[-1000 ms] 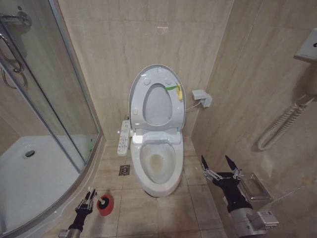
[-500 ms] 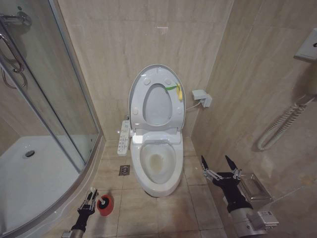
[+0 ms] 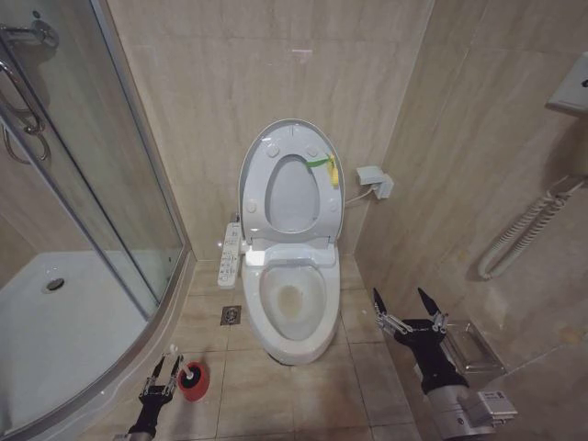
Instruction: Open the toilet lid, clean the toilet bowl with a toilet brush, close the toilet lid, and flush.
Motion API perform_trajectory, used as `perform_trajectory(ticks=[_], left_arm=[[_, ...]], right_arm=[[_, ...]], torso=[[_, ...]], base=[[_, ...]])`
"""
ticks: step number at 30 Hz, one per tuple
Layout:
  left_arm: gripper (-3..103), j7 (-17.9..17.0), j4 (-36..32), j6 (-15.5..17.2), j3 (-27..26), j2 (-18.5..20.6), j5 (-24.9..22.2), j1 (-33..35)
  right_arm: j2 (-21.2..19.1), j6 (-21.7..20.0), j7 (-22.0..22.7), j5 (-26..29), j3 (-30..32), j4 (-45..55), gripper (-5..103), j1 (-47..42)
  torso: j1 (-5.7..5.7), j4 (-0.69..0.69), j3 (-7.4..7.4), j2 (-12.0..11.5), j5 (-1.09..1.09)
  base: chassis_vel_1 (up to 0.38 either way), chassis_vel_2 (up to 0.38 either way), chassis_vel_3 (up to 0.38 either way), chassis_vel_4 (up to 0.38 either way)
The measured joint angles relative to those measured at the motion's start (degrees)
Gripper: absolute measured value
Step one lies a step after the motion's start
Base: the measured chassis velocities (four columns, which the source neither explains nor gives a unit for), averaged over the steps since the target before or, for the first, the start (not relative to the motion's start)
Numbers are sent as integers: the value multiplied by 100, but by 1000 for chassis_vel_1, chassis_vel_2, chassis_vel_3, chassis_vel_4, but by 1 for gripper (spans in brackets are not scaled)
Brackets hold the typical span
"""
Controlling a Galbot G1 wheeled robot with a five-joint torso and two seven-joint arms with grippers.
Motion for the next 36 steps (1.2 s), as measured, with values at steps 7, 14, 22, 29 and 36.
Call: perform_trajectory(ticks=[7, 14, 22, 29, 36], left_arm=[[55, -576, -703, 0, -282, -50, 245, 479], [83, -1446, -2245, 298, -637, -135, 558, 1264], [100, -2301, -4858, 1538, -931, -189, 691, 2875], [100, -2929, -6640, 2336, -1166, -197, 1048, 3827], [100, -3480, -7930, 3476, -1118, -282, 1347, 4304]], right_arm=[[0, 0, 0, 0, 0, 0, 100, 0], [0, 0, 1, 0, 0, 0, 100, 0], [0, 0, 0, 0, 0, 0, 100, -1], [0, 0, 0, 0, 0, 0, 100, 0], [0, 0, 0, 0, 0, 0, 100, 0]], torso=[[0, 0, 0, 0, 1], [0, 1, -1, 0, 2], [-1, 3, -1, 1, 2], [-2, 0, -1, 1, 3], [-2, 0, -1, 1, 2]], base=[[0, 0, 0, 0], [0, 0, 0, 0], [0, 0, 0, 0], [0, 0, 0, 0], [0, 0, 0, 0]])
